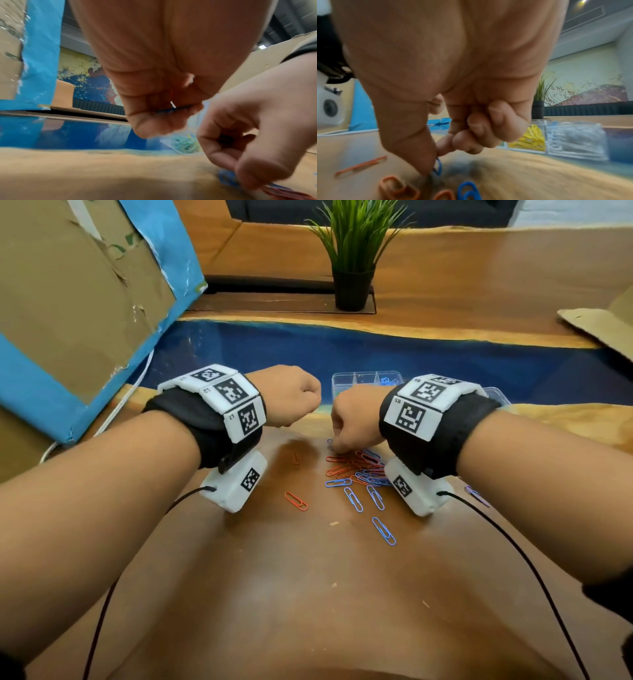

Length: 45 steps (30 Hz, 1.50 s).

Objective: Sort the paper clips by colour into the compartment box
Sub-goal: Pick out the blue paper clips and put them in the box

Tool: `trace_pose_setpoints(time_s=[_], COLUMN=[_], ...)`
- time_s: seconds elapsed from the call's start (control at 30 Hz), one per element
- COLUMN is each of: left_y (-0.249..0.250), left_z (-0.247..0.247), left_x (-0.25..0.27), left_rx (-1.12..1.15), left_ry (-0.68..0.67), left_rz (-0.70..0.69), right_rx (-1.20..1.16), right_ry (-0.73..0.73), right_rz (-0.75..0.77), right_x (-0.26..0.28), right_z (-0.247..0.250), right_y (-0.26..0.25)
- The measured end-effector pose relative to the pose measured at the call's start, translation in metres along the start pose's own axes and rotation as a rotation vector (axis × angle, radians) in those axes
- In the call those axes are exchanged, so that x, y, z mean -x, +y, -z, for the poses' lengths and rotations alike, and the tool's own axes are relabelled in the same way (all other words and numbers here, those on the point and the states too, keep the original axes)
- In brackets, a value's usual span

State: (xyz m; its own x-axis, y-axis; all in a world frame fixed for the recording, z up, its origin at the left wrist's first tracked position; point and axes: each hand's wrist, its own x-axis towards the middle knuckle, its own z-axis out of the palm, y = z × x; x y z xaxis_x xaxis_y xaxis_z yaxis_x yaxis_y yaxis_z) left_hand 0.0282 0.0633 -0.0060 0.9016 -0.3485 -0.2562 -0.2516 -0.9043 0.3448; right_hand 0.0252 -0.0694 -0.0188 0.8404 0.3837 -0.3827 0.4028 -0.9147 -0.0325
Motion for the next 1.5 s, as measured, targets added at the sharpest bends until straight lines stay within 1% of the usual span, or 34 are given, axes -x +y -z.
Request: trace_pose_setpoints(time_s=[0.13,0.2,0.3,0.4,0.47,0.57,0.73,0.87,0.97,1.1,1.17,1.23,1.37,1.5], left_y=[0.018,0.026,0.038,0.05,0.055,0.057,0.06,0.056,0.055,0.056,0.056,0.057,0.057,0.054], left_z=[-0.011,-0.016,-0.021,-0.025,-0.028,-0.03,-0.034,-0.037,-0.034,-0.034,-0.034,-0.036,-0.041,-0.039], left_x=[-0.008,-0.011,-0.017,-0.023,-0.026,-0.027,-0.025,-0.022,-0.021,-0.022,-0.022,-0.021,-0.018,-0.018], left_rx=[-0.085,-0.119,-0.176,-0.285,-0.357,-0.387,-0.413,-0.362,-0.343,-0.426,-0.448,-0.456,-0.438,-0.269], left_ry=[-0.027,-0.027,-0.036,-0.063,-0.088,-0.101,-0.123,-0.156,-0.126,-0.12,-0.118,-0.123,-0.153,-0.121], left_rz=[-0.039,-0.097,-0.197,-0.273,-0.294,-0.296,-0.294,-0.257,-0.249,-0.269,-0.272,-0.273,-0.257,-0.199], right_rx=[-0.143,-0.293,-0.508,-0.623,-0.699,-0.805,-0.861,-0.766,-0.658,-0.314,-0.178,-0.086,-0.084,-0.095], right_ry=[0.06,0.066,0.004,-0.045,-0.029,0.001,-0.038,0.012,-0.022,0.033,0.019,-0.005,-0.045,-0.11], right_rz=[-0.021,-0.067,-0.151,-0.198,-0.223,-0.269,-0.283,-0.283,-0.254,-0.109,-0.055,-0.043,-0.05,-0.065], right_x=[0.02,0.03,0.042,0.053,0.059,0.068,0.073,0.071,0.072,0.079,0.079,0.077,0.075,0.075], right_z=[0.004,0.004,-0.001,-0.007,-0.012,-0.017,-0.022,-0.025,-0.024,-0.022,-0.024,-0.026,-0.027,-0.028], right_y=[0.022,0.037,0.061,0.078,0.087,0.099,0.102,0.096,0.088,0.077,0.072,0.07,0.073,0.077])
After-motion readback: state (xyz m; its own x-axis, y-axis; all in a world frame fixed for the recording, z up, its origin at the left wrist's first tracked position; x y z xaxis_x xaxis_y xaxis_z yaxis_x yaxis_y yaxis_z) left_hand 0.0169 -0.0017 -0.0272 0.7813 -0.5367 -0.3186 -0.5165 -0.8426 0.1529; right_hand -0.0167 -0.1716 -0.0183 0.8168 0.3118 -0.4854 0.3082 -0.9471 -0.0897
